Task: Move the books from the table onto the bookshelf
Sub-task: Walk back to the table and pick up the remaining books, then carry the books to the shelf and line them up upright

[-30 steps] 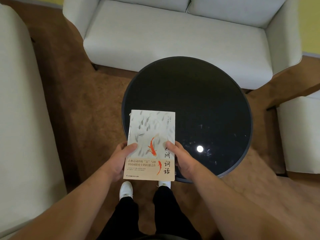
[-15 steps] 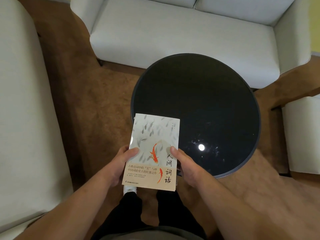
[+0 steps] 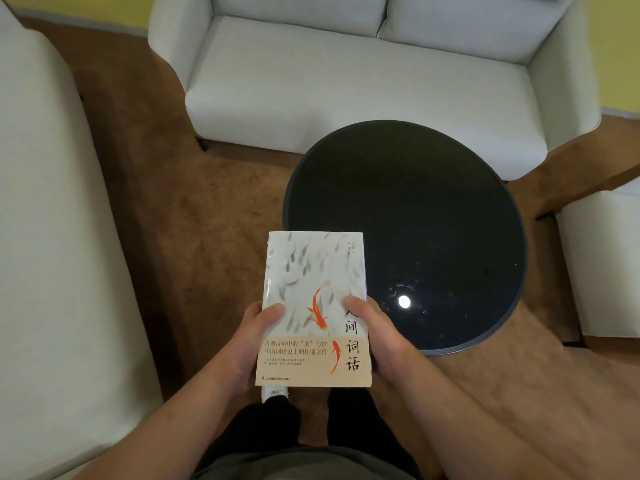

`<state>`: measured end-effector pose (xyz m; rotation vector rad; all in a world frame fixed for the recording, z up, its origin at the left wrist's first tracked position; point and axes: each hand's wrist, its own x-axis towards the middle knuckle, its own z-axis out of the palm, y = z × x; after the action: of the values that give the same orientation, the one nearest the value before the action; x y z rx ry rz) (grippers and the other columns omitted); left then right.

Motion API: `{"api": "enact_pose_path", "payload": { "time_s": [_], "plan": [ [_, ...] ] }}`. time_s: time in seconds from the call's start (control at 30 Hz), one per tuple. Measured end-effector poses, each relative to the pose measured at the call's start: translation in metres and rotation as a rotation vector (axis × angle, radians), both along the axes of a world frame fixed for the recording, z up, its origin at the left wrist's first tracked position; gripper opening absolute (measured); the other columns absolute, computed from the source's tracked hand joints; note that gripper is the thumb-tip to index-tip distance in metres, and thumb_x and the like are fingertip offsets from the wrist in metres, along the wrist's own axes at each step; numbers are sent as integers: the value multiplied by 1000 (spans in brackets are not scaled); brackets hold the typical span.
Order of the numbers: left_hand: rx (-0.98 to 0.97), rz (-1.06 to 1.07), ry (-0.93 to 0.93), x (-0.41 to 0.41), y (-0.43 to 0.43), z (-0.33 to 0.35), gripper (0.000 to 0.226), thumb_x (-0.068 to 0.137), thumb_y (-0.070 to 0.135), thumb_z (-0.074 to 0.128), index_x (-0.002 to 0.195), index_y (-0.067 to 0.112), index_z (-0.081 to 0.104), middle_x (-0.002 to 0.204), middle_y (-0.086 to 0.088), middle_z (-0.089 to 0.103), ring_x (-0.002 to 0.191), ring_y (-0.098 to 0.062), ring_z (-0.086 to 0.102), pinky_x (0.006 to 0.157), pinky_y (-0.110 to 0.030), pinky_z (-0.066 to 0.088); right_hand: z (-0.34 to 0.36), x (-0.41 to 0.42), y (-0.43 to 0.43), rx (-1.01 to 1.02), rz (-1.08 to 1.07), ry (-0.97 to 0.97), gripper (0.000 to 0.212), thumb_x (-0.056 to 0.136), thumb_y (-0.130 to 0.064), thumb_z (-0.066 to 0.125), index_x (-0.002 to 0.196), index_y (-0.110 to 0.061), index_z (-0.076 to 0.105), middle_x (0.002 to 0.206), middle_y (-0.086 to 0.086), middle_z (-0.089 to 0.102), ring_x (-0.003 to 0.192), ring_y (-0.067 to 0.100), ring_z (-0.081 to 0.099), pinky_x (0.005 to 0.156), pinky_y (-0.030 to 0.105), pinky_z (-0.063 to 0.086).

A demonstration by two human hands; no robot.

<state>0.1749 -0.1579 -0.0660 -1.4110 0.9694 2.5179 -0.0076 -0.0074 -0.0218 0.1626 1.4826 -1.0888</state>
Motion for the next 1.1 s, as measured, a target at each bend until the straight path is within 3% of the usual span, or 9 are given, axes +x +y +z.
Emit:
{"api": "enact_pose_path", "payload": {
  "time_s": [0.17, 0.27, 0.4, 0.6, 0.73, 0.83, 0.93, 1.0, 1.1],
  "plan": [
    [-150, 62, 146, 27, -11, 47, 101, 58, 57, 86, 143, 35, 36, 133, -17, 63, 108, -39, 72, 83, -53, 60, 39, 21, -21, -120, 63, 79, 47, 99, -33, 61, 143, -30, 42, 116, 14, 77, 99, 36, 77, 91, 54, 61],
    [-197, 126, 189, 46, -19, 80, 113, 50, 56, 93, 146, 41, 35, 134, -11, 65, 105, -35, 74, 75, -46, 63, 61, 34, -41, -207, 103, 93, 59, 88, -35, 69, 141, -31, 43, 116, 14, 77, 100, 39, 76, 90, 56, 61],
    [-276, 208, 180, 74, -23, 118, 59, 81, 50, 70, 135, 35, 51, 112, -2, 78, 97, -25, 77, 66, -32, 63, 78, 48, -73, -350, 215, 93, 72, 77, -33, 69, 144, -22, 43, 121, 19, 74, 93, 35, 77, 77, 47, 65],
    [-336, 430, 233, 103, -9, 129, 104, 53, 61, 90, 141, 26, 49, 128, -16, 70, 112, -40, 70, 92, -58, 55, 86, 59, -107, -475, 468, 24, 112, 51, -56, 95, 144, -20, 45, 128, 24, 70, 104, 45, 72, 86, 54, 62],
    [-369, 581, 227, 120, 29, 132, 104, 58, 60, 88, 145, 21, 45, 130, -18, 69, 115, -42, 68, 95, -58, 54, 85, 67, -114, -463, 666, -76, 127, 45, -59, 98, 149, -16, 40, 124, 29, 69, 88, 40, 76, 71, 44, 65],
    [-395, 724, 192, 131, 61, 139, 106, 55, 61, 90, 142, 18, 47, 126, -16, 71, 110, -41, 71, 86, -50, 60, 90, 80, -116, -479, 825, -133, 122, 47, -59, 96, 148, -21, 40, 126, 27, 70, 92, 42, 76, 74, 47, 65],
    [-422, 886, 226, 148, 100, 135, 105, 63, 56, 88, 147, 14, 43, 135, -26, 63, 117, -51, 63, 97, -66, 50, 92, 103, -113, -528, 1025, -175, 109, 59, -60, 91, 148, -23, 40, 130, 25, 68, 108, 53, 68, 92, 63, 57],
    [-453, 971, 245, 159, 127, 133, 99, 70, 51, 86, 149, 12, 41, 140, -31, 57, 121, -56, 58, 101, -70, 44, 90, 119, -111, -500, 1109, -189, 106, 63, -55, 90, 149, -21, 39, 129, 26, 68, 103, 50, 71, 84, 57, 61],
    [-425, 1120, 206, 177, 173, 136, 102, 67, 49, 89, 147, 7, 41, 136, -35, 57, 112, -53, 65, 89, -57, 57, 85, 152, -102, -506, 1253, -239, 108, 67, -53, 90, 152, -17, 34, 131, 27, 66, 102, 47, 72, 75, 46, 62]
  ]
}}
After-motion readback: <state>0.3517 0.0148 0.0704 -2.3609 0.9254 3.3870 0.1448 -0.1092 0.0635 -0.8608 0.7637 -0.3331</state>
